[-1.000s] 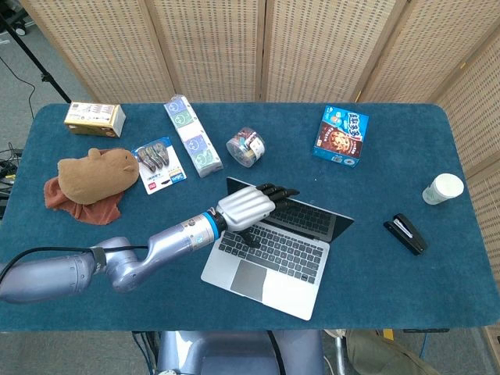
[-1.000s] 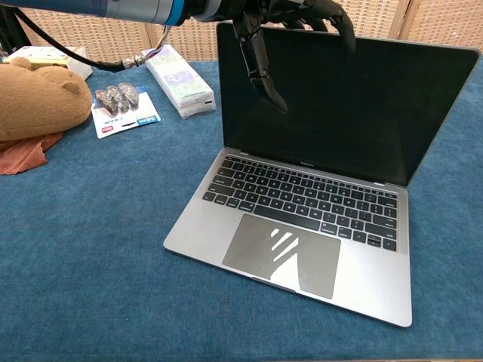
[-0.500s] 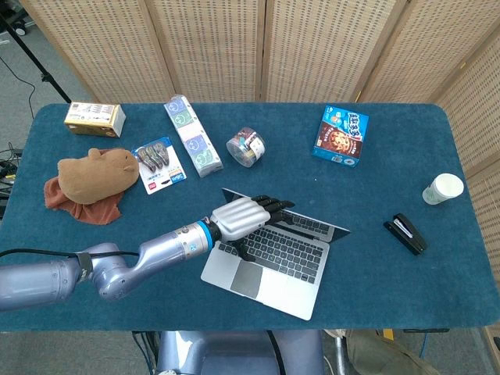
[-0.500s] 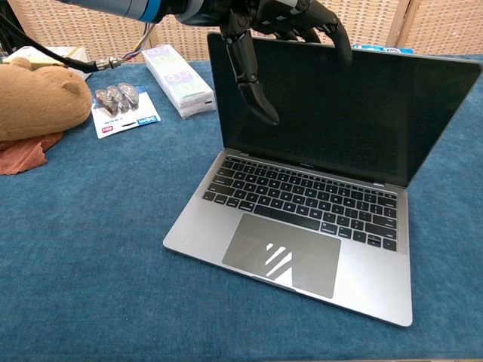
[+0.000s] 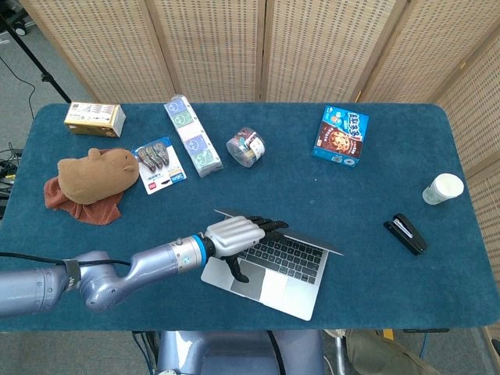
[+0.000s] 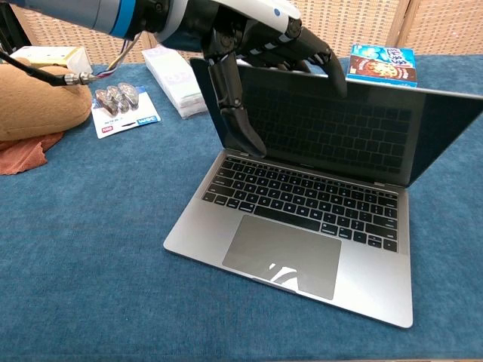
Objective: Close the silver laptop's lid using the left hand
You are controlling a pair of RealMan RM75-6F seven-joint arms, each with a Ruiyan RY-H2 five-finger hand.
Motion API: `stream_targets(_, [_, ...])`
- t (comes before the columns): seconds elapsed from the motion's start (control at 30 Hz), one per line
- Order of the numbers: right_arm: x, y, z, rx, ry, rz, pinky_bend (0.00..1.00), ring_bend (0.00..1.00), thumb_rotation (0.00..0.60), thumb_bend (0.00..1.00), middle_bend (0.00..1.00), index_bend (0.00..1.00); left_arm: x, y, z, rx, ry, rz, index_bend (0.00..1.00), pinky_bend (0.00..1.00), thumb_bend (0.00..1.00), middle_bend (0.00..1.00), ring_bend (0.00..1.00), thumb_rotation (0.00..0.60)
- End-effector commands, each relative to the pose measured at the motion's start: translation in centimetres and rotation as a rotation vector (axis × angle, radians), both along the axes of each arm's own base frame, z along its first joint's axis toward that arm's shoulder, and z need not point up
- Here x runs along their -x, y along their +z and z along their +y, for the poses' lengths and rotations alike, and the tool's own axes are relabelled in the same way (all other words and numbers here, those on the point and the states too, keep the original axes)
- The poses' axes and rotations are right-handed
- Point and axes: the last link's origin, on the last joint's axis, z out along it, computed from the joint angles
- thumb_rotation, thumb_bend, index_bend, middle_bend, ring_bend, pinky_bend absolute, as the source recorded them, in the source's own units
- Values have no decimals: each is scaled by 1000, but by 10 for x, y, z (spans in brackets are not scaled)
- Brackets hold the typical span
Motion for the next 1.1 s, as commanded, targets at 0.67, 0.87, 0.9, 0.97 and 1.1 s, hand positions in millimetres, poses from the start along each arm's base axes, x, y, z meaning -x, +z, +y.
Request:
stream_targets(0.67, [-5, 0, 6, -4, 5, 8, 0, 0, 600, 191, 0, 0, 5, 8, -31, 106, 20, 25, 188, 111, 122, 56, 89, 600])
stream_targets(0.87, [-6, 0, 8, -7, 3, 12, 0, 0, 600, 192, 0, 0, 9, 4, -36, 142, 41, 36, 189, 111, 122, 56, 90, 600])
stream_targets(0.9, [-6, 0, 9, -9, 1, 12, 0, 0, 600, 192, 0, 0, 9, 3, -37, 148, 42, 39, 189, 111, 121, 56, 90, 600])
stream_targets(0.97, [-6, 0, 9, -11, -1, 13, 0, 0, 600, 192, 0, 0, 10, 1, -38, 158, 49, 41, 189, 111, 122, 56, 90, 600])
stream_targets(1.1, [-6, -1, 11, -18, -3, 13, 0, 0, 600, 191, 0, 0, 16, -7, -43, 195, 67, 57, 189, 111, 122, 56, 91, 600])
